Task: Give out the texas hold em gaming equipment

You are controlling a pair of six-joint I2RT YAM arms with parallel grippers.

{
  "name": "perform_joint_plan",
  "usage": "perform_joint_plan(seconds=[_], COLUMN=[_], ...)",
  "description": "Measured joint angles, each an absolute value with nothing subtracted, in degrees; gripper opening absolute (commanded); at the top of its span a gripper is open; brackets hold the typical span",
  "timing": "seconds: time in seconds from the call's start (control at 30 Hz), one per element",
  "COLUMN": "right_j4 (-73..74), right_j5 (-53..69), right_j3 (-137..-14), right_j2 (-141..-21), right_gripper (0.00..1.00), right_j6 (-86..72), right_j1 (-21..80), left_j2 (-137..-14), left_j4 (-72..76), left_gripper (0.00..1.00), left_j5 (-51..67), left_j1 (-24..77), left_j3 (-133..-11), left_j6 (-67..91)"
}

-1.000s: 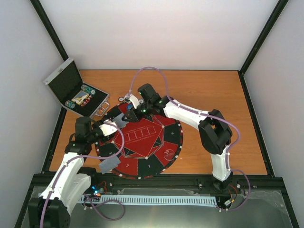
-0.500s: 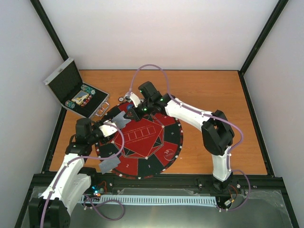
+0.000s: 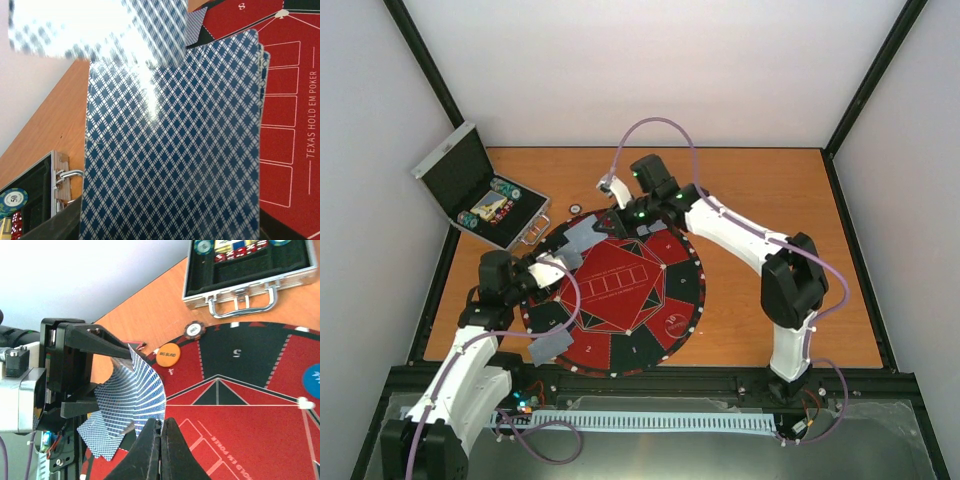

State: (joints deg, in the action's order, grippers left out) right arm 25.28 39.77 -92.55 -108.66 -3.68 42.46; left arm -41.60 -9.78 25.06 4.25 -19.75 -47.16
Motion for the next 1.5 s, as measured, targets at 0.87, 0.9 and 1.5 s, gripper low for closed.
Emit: perform_joint_plan(seconds=[0.87,0.9,1.5], right_j4=[39.3,39.9,48.0], right_j5=[48.1,48.3,48.0], right_j3=[-109.3,-109.8,-117.0], right_j2=[-132.5,-133.2,-143.5], right_gripper=[0.03,0.03,0.11], right_j6=[-2.7,-2.6,-1.2], right_j1=[17.4,17.4,16.1], left_j2=[-36.9,-36.9,-36.8], left_j4=[-9.0,-8.9,-8.6], left_gripper=[0.54,0.54,0.54], left_j5=[24.2,24.2,24.1], left_j1=[4.3,4.3,4.3], left_j3=[-16.2,-16.1,-15.8], left_j6=[-37.8,-37.8,-37.8])
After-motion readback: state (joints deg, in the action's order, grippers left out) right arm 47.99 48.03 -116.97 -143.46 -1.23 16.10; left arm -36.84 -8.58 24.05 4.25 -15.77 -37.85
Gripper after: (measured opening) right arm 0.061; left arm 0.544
